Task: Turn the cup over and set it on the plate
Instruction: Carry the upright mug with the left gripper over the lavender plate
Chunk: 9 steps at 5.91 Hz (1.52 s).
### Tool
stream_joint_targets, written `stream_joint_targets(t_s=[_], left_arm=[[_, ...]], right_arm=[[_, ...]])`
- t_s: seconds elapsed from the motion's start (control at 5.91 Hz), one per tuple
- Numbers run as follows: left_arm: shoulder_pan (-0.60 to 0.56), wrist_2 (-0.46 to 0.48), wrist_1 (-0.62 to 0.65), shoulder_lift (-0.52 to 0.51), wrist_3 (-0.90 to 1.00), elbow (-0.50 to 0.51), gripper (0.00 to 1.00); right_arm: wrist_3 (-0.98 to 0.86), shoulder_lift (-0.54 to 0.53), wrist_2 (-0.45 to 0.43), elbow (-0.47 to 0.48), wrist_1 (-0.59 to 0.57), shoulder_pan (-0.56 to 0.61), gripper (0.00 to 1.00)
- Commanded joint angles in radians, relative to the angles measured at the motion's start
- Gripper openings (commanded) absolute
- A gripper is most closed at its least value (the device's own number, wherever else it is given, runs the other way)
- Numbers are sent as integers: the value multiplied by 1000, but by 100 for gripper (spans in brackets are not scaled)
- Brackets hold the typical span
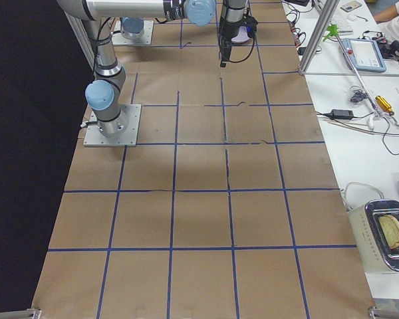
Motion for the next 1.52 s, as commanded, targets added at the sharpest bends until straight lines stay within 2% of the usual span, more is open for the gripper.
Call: stream_joint_targets(t_s=[0.0,0.34,0.68,1.35], left_arm=[[-106,90,148,-55,-23,-30,0],[-164,171,223,-83,-51,-96,0],[-178,167,297,-109,-54,-134,0],[-212,176,268,-66,-65,-188,1]], right_arm=[[0,0,0,0,0,0,100],[0,0,0,0,0,0,100],[0,0,0,0,0,0,100],[0,0,0,0,0,0,100]])
